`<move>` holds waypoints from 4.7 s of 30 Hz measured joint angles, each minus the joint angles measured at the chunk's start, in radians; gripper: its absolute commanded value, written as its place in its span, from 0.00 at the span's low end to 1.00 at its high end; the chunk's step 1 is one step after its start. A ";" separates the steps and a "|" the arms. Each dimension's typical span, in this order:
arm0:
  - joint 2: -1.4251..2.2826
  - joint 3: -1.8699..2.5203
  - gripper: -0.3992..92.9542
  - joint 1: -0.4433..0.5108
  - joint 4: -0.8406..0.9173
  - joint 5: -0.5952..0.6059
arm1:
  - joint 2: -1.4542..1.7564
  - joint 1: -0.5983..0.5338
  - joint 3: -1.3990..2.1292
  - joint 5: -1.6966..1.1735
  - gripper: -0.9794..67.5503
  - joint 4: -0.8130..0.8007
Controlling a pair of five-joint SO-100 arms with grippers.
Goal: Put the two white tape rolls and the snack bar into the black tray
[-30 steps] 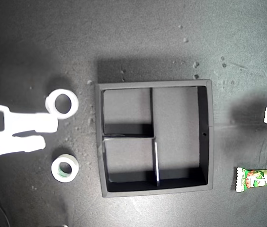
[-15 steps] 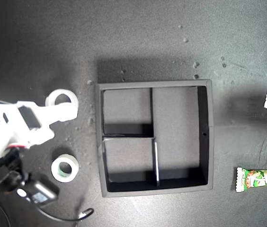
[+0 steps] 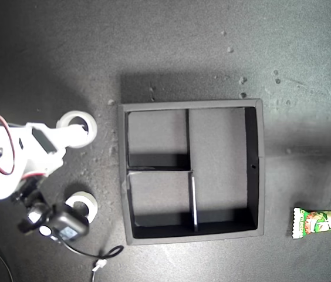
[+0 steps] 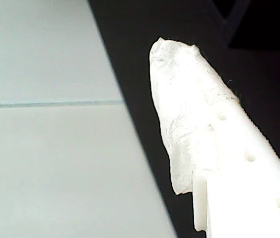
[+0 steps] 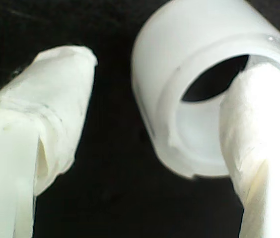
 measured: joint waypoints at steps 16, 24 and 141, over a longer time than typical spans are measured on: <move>-0.264 -0.126 0.03 -0.143 0.000 -0.003 | -1.186 -0.285 -0.888 0.298 0.44 0.239; -0.268 -0.245 0.02 -0.184 0.077 0.049 | -1.200 -0.523 -0.727 1.195 0.45 0.253; -0.433 -0.531 0.16 0.454 0.239 -0.517 | -0.977 0.118 -0.607 2.003 0.00 -0.213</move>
